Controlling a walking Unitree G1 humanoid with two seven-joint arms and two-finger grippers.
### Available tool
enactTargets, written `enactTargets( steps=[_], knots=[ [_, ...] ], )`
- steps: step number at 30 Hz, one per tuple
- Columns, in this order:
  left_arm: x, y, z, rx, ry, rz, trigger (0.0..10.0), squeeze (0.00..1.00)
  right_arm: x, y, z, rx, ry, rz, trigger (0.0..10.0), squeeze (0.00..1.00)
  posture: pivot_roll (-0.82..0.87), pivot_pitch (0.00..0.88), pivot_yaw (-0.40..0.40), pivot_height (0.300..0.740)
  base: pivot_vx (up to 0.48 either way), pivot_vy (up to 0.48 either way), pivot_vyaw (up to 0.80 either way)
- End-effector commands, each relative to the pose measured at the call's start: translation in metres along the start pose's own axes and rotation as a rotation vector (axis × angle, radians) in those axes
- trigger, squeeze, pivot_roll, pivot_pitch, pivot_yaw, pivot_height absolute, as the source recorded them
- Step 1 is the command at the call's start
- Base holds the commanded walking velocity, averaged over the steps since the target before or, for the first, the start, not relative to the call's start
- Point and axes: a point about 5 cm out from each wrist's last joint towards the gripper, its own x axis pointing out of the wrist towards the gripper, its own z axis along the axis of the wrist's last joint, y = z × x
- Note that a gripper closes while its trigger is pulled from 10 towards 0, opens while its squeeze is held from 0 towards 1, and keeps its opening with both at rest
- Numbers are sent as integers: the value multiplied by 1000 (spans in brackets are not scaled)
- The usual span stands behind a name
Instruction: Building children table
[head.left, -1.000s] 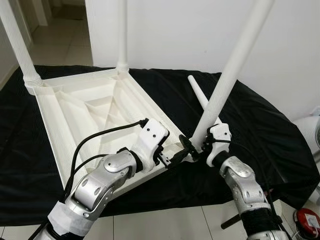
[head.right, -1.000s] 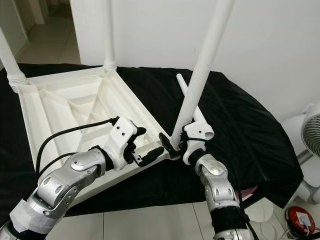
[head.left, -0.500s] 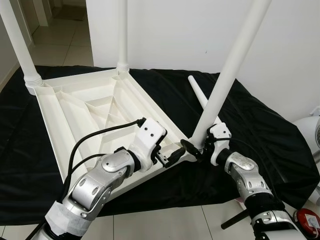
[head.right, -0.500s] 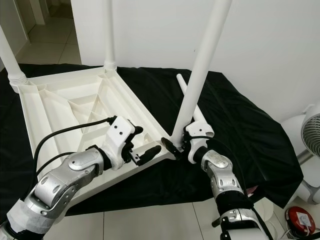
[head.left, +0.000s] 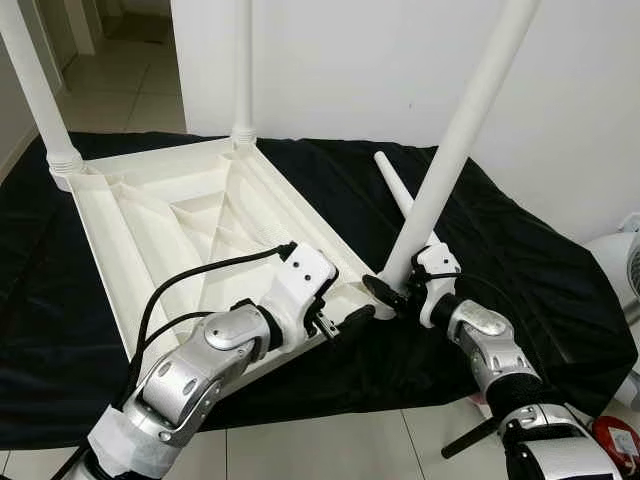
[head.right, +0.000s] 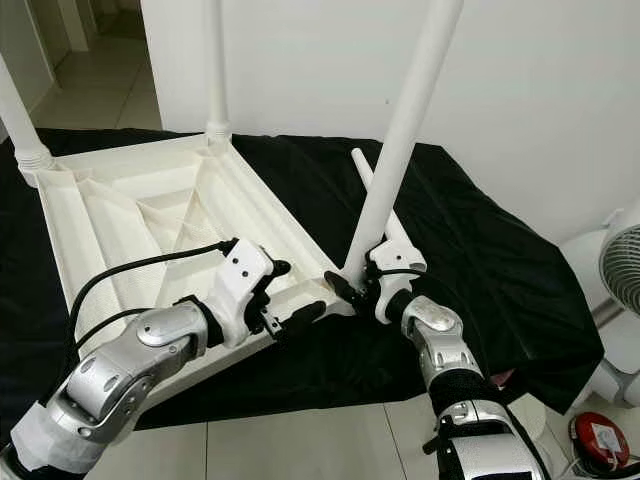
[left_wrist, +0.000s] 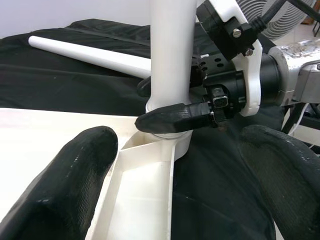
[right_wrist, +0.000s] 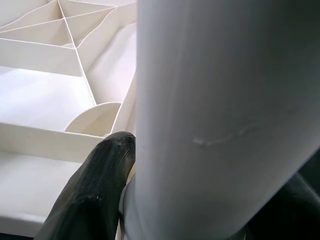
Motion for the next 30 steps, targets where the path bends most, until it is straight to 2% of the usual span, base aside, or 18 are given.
enactTargets(
  steps=[1, 5, 14, 17, 18, 19, 21, 22, 23, 25, 26, 28, 30],
  knots=[
    [0, -7, -1, -8, 12, -112, 10000, 0, -2, 1, -8, 21, 38, -9, 10000, 0, 9, 0, -99, 740, 0, 0, 0],
    [0, -7, -2, -10, 15, -109, 10000, 0, 0, 6, -12, 61, 39, -53, 10000, 0, 8, 0, -109, 740, 0, 0, 0],
    [1, -8, -2, -13, 14, -107, 10000, 0, 4, 16, -8, 123, 2, -265, 10000, 0, 0, 0, -114, 740, 0, 0, 0],
    [1, -10, -2, -16, 11, -111, 10000, 0, 4, 24, -6, 181, 2, -424, 10000, 0, -4, 0, -120, 740, 0, 0, 0],
    [1, -10, -2, -16, 11, -111, 10000, 0, 4, 24, -6, 181, 2, -424, 10000, 0, -4, 0, -120, 740, 0, 0, 0],
    [2, -11, -3, -17, 10, -114, 10000, 0, 3, 30, -6, 199, 16, -522, 10000, 0, -4, 0, -124, 740, 0, 0, 0],
    [2, -11, -3, -17, 10, -114, 10000, 0, 3, 30, -6, 199, 16, -522, 10000, 0, -4, 0, -124, 740, 0, 0, 0],
    [2, -12, -3, -18, 9, -116, 10000, 0, 2, 39, -5, 198, 36, -629, 10000, 0, -4, 0, -124, 740, 0, 0, 0],
    [2, -12, -3, -18, 9, -116, 10000, 0, 2, 39, -5, 198, 36, -629, 10000, 0, -4, 0, -124, 740, 0, 0, 0],
    [2, -13, -3, -16, 10, -118, 10000, 0, -1, 47, -5, 211, 55, -731, 10000, 0, -3, 0, -127, 740, 0, 0, 0],
    [2, -13, -3, -16, 10, -118, 10000, 0, -1, 47, -5, 211, 55, -731, 10000, 0, -3, 0, -127, 740, 0, 0, 0],
    [1, -13, -4, -17, 10, -119, 10000, 0, -1, 61, -4, 216, 71, -731, 10000, 0, 0, 0, -126, 740, 0, 0, 0],
    [0, -13, -4, -17, 13, -119, 10000, 0, -1, 67, -1, 214, 72, -705, 10000, 0, -2, 0, -127, 740, 0, 0, 0]
  ],
)
